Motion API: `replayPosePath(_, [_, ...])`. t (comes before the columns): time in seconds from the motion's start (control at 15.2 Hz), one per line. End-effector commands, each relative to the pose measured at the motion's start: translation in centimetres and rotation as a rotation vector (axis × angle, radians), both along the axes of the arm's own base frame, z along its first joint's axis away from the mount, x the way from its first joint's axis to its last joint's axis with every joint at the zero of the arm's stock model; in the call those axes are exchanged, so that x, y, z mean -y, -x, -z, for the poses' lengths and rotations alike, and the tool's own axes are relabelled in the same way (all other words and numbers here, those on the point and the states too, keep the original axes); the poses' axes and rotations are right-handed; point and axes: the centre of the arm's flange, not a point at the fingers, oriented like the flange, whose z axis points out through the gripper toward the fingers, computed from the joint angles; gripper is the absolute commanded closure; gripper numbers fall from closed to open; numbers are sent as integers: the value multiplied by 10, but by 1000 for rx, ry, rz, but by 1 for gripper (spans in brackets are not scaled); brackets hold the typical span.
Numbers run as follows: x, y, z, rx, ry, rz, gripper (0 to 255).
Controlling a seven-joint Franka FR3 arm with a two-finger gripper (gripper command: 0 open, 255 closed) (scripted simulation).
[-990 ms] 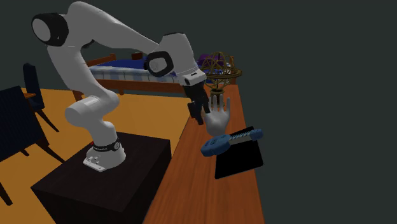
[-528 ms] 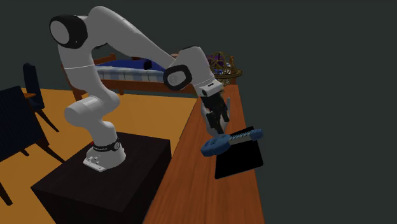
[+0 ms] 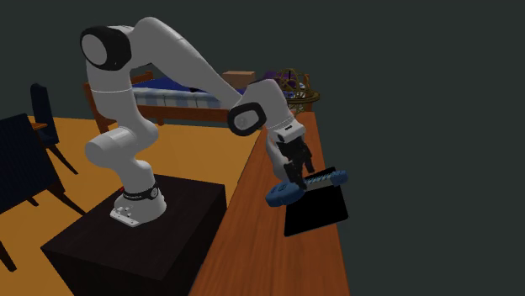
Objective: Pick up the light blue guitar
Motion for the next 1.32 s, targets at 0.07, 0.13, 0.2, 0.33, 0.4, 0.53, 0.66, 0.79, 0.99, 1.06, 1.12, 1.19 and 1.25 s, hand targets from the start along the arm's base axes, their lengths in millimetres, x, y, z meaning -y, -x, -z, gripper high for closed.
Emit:
replayPosePath(0.07, [0, 0, 12, 1, 0, 0, 0])
replayPosePath(0.13, [-1, 0, 12, 1, 0, 0, 0])
replayPosePath(0.2, [0, 0, 12, 1, 0, 0, 0])
replayPosePath(0.33, [-1, 0, 12, 1, 0, 0, 255])
replayPosePath(0.4, [-1, 0, 12, 1, 0, 0, 255])
replayPosePath(0.53, [-1, 0, 12, 1, 0, 0, 255])
replayPosePath(0.66, [-1, 0, 12, 1, 0, 0, 255])
replayPosePath(0.79, [-1, 0, 12, 1, 0, 0, 255])
replayPosePath(0.99, [0, 0, 2, 1, 0, 0, 255])
replayPosePath(1.06, [0, 0, -3, 1, 0, 0, 255])
replayPosePath(1.12, [0, 0, -9, 1, 0, 0, 255])
replayPosePath(1.19, [0, 0, -14, 1, 0, 0, 255])
replayPosePath(1.25, [0, 0, -19, 1, 0, 0, 255])
